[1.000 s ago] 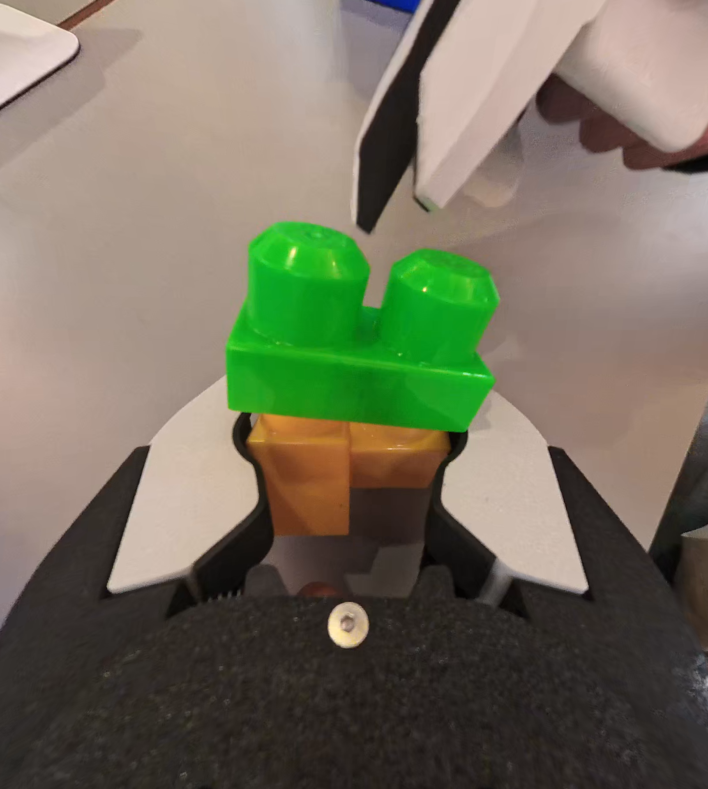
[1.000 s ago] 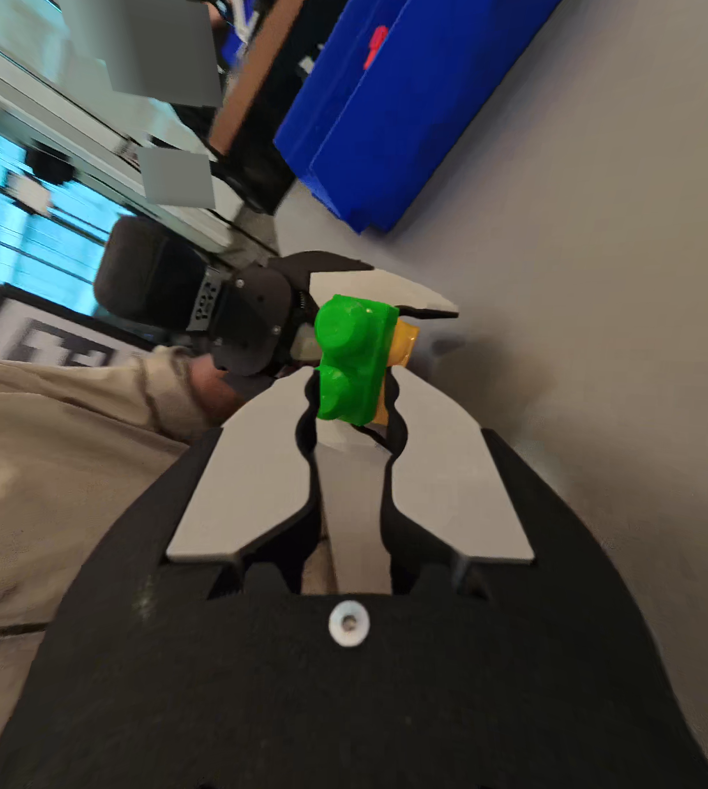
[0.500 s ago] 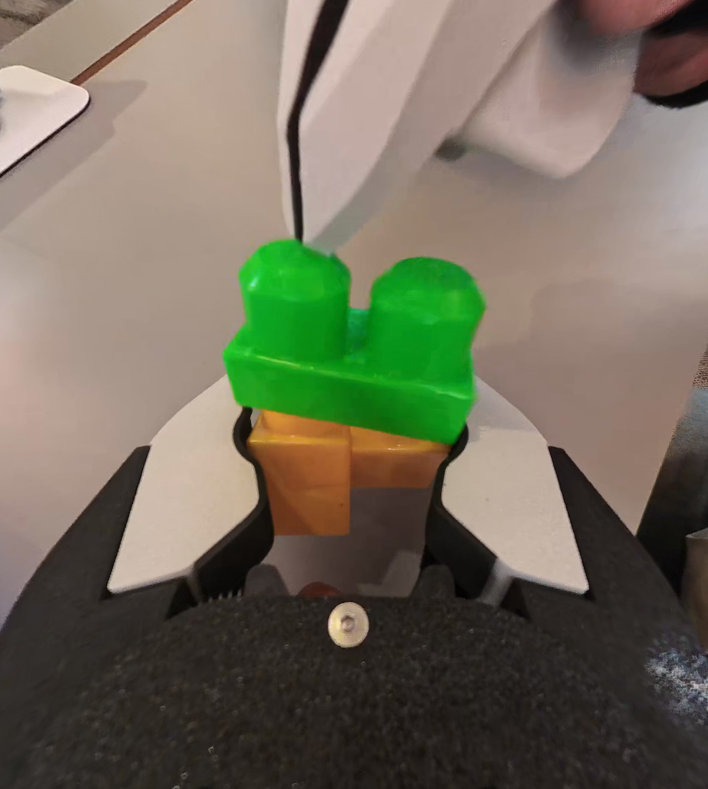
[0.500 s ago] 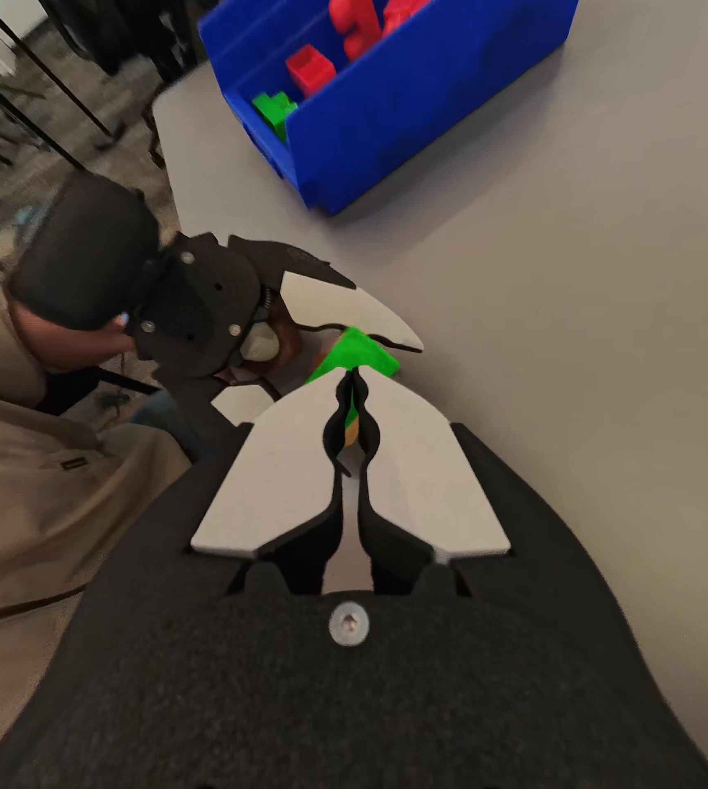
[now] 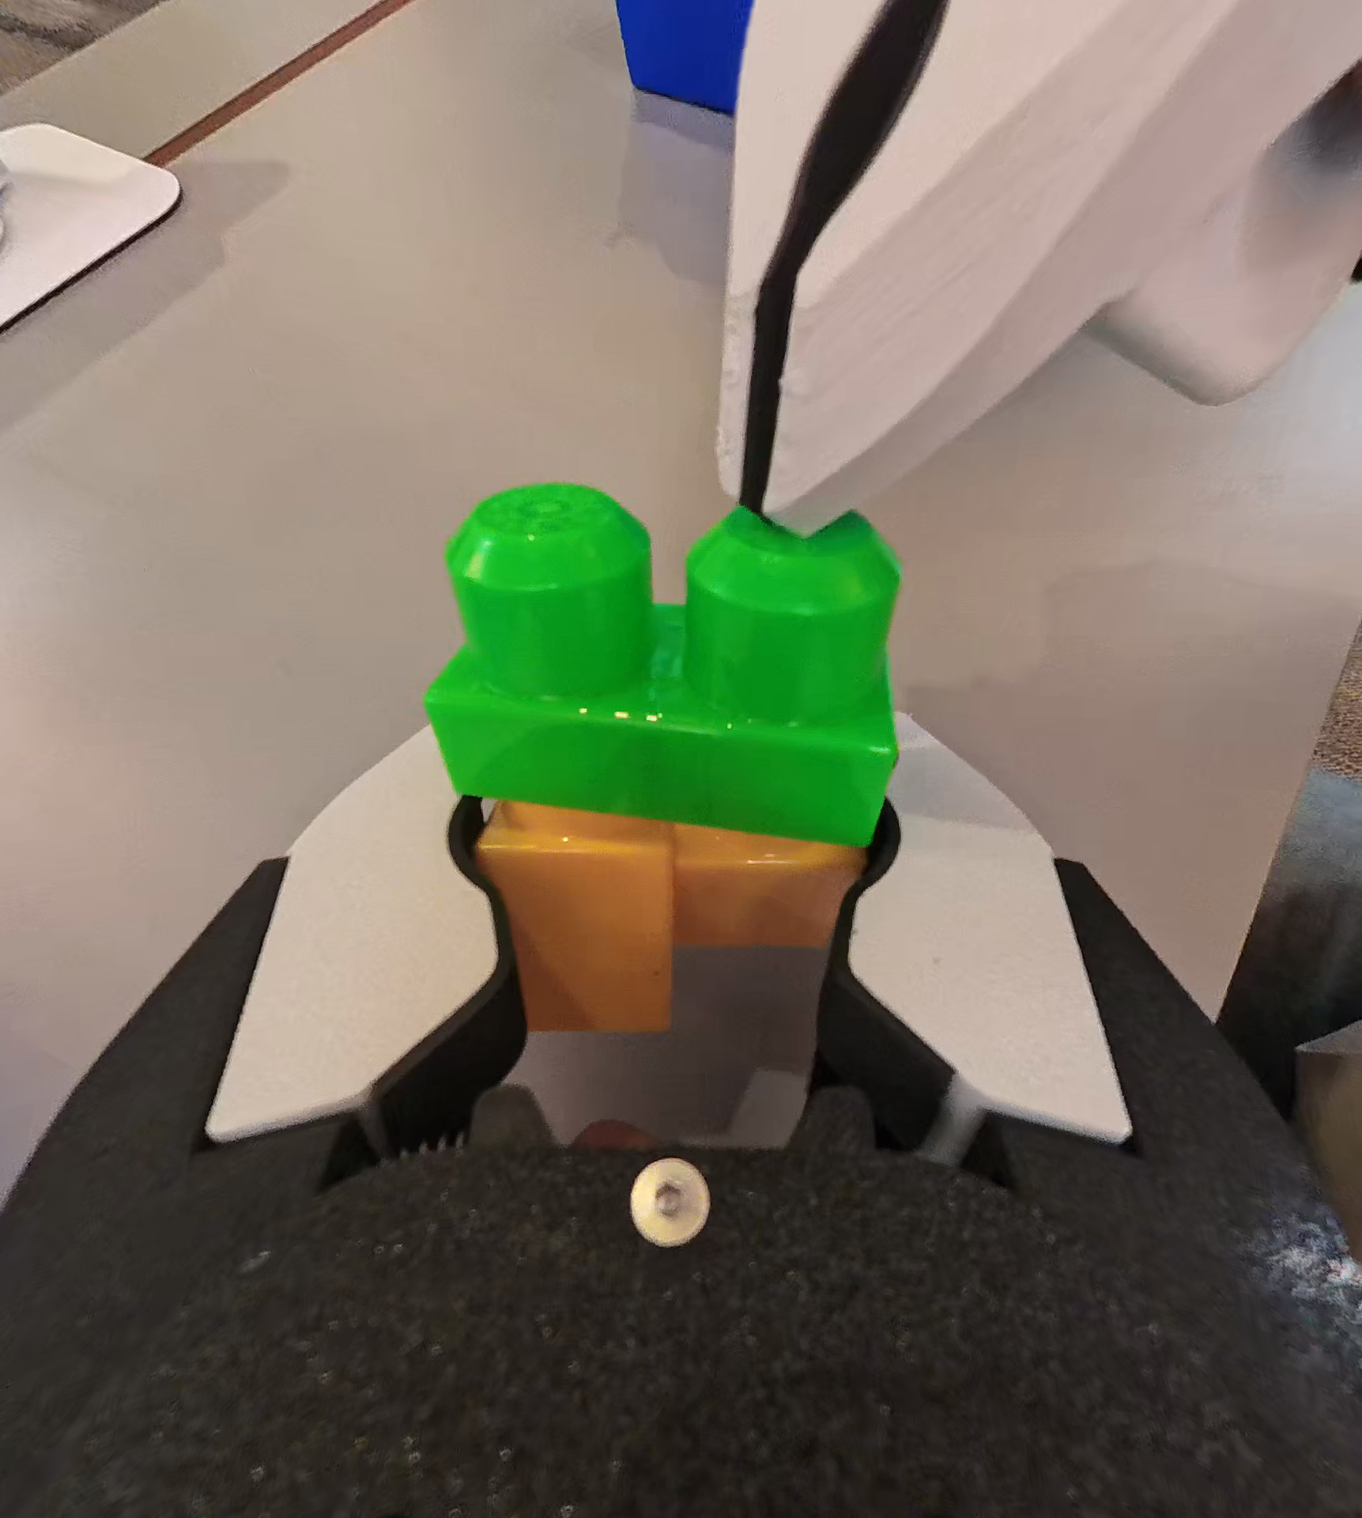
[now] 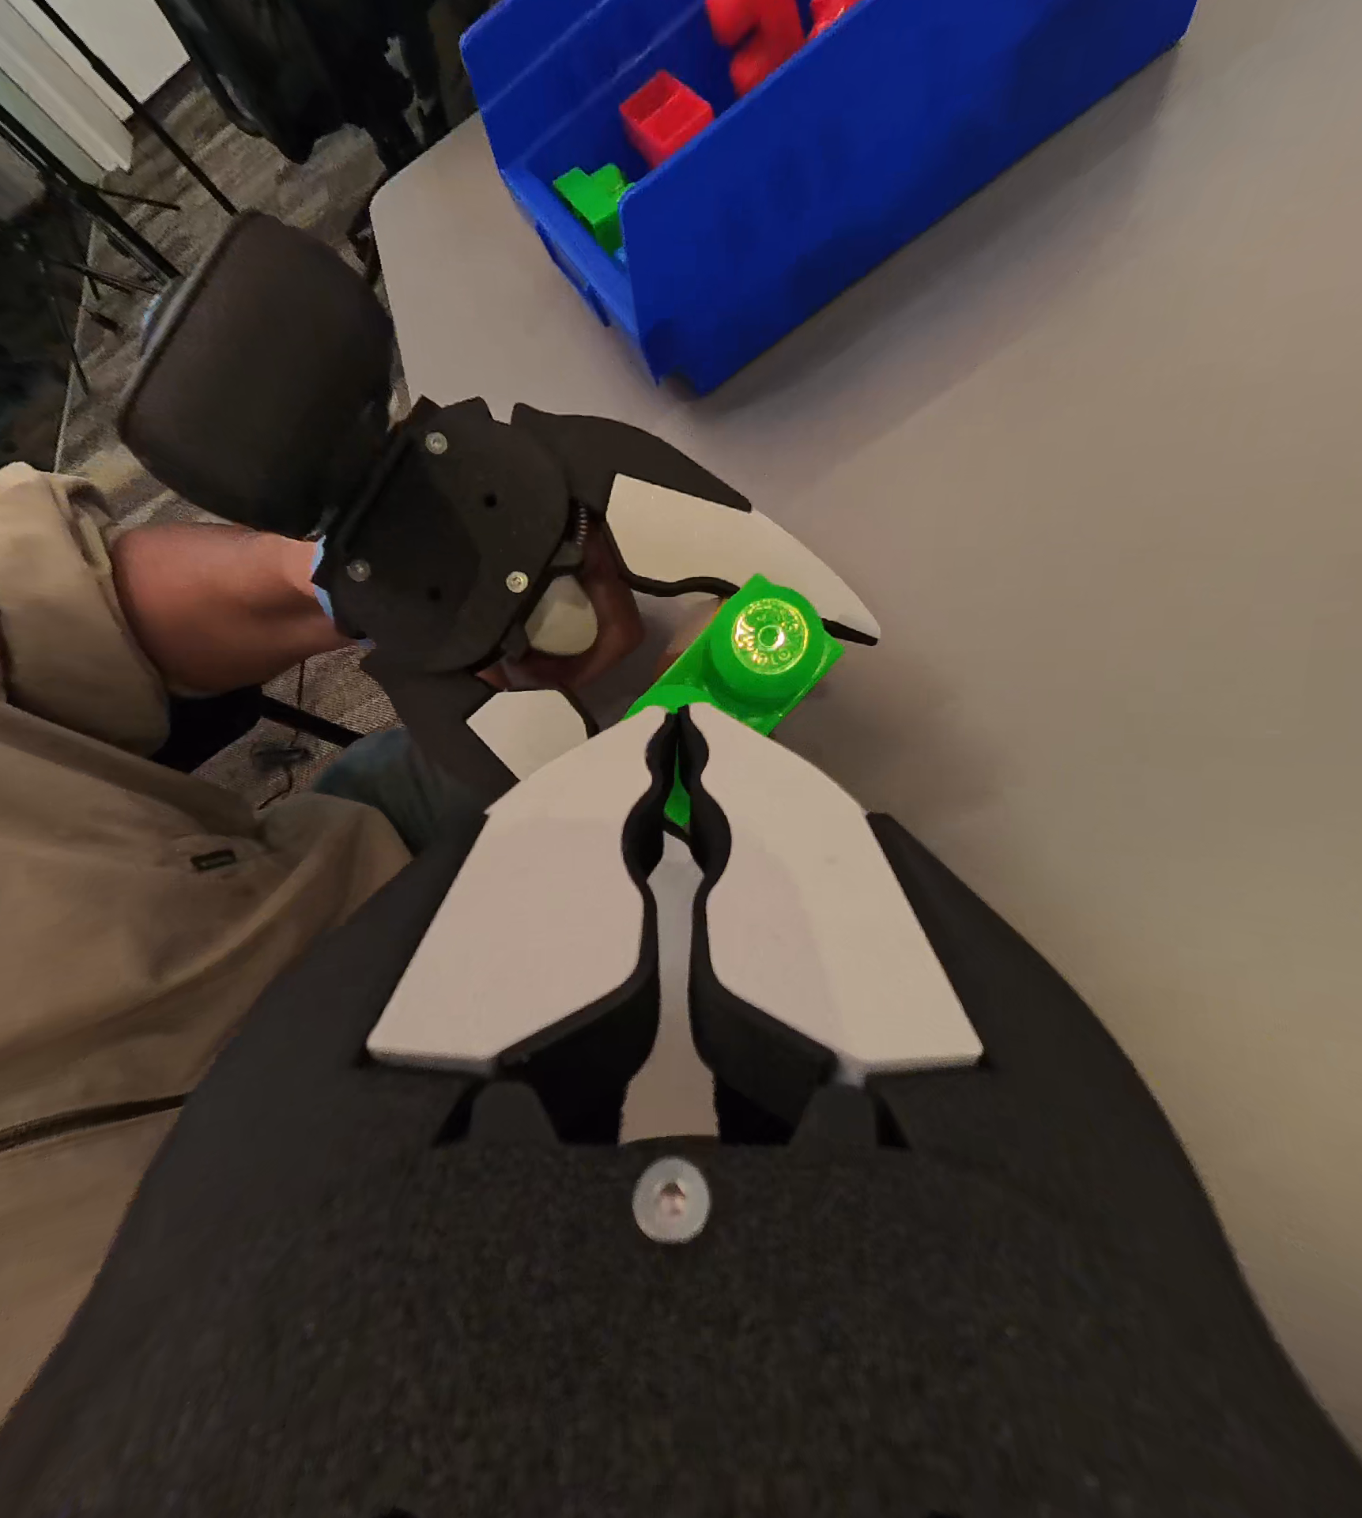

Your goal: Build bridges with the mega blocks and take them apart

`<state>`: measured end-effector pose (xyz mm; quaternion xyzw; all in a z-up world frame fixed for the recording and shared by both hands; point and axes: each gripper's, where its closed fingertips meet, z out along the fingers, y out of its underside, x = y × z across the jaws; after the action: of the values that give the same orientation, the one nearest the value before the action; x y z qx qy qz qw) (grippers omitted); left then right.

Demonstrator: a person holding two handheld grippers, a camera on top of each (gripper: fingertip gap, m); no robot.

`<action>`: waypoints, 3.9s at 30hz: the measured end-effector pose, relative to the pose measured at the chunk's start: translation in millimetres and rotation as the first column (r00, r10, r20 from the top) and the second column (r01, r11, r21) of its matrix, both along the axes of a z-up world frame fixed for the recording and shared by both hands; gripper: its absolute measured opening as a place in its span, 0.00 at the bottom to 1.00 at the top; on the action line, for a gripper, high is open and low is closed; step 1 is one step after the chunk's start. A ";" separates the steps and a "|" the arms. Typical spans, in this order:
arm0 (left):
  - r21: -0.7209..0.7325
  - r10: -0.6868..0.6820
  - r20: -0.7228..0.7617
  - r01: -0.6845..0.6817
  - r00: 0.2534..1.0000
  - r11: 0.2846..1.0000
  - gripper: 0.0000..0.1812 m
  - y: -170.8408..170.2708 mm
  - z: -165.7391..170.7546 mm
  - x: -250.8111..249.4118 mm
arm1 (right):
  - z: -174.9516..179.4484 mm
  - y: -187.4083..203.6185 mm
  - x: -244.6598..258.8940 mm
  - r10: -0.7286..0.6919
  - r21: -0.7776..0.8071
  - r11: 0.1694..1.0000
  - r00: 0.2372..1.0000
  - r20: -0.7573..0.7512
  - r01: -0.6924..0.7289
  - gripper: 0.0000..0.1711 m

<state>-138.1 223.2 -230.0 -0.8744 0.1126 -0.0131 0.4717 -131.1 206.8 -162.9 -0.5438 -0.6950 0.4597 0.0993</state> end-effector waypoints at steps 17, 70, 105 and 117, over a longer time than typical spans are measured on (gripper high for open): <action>0.168 -0.055 -0.056 0.064 0.997 0.984 0.49 -5.1 32.6 5.7 | 0.2 -23.8 18.3 0.033 -0.766 0.643 0.999 0.028 0.000 0.55; 0.271 -0.153 -0.090 0.172 0.984 0.947 0.49 -0.7 51.2 35.5 | 0.4 -18.5 12.4 0.151 -0.964 0.264 0.989 0.003 -0.037 0.38; 0.210 -0.113 -0.038 0.118 0.993 0.970 0.50 5.2 41.3 26.5 | -9.0 -8.7 6.5 0.108 -0.985 0.170 0.993 0.039 0.021 0.36; 0.199 -0.105 -0.029 0.109 0.994 0.974 0.50 2.0 41.0 21.9 | -8.9 -6.3 6.5 0.104 -0.987 0.159 0.994 0.038 0.021 0.36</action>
<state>-116.2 225.2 -189.0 -0.8153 0.1646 -0.0191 0.5549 -124.6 200.4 -171.8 -0.4808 -0.2497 0.7759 -0.3231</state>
